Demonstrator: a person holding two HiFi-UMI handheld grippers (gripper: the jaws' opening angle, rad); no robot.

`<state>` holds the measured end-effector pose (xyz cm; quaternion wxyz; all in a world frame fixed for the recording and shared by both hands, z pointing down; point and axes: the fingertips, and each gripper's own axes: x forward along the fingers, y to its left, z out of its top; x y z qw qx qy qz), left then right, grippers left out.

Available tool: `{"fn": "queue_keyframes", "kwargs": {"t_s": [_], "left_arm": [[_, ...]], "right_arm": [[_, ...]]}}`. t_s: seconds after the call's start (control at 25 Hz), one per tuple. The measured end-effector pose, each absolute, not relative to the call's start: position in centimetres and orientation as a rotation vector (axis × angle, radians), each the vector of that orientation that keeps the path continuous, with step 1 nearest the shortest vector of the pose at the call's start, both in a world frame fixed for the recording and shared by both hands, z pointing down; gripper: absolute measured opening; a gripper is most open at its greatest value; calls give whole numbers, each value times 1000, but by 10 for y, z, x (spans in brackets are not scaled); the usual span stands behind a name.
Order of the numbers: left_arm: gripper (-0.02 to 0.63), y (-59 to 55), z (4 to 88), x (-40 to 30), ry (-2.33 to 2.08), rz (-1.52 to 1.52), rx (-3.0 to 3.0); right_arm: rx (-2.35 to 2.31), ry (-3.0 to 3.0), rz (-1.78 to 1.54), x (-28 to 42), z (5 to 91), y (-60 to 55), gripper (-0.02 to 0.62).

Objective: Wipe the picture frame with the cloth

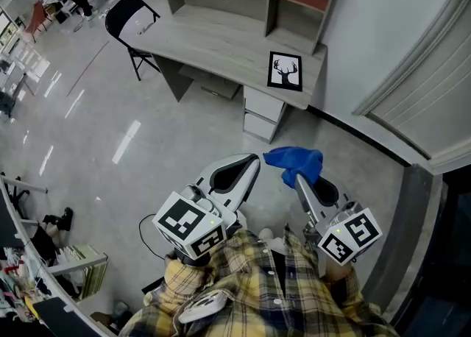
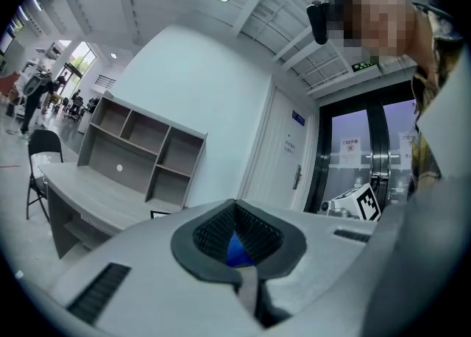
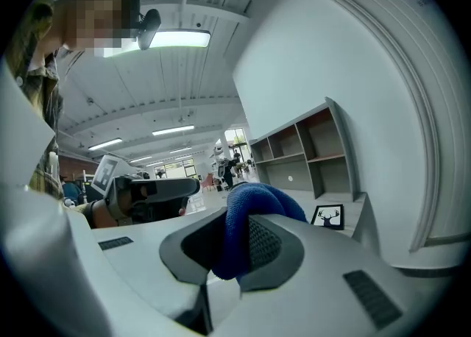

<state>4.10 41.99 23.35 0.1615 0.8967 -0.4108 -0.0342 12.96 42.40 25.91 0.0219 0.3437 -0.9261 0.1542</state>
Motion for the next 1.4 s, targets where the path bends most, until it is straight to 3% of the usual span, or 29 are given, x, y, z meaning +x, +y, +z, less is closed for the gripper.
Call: {"fn": "queue_keyframes", "kwargs": {"t_s": [0.32,0.6,1.04,1.4], "left_arm": [[5,330,247,-34,-1083,-73,2565],[5,293,263,-61,-989,-26,2548],[5,187,297,-51,-953,11,2500],[5,59,272,-14,-996,-10,2546]], "right_arm": [[1172,-2803,502,62,268,339,52],[1312,-2691,585,53,282,310,52],[1383,-2628,640,74,306,204,52],[1302,-2729,551,96,280,76,52]]}}
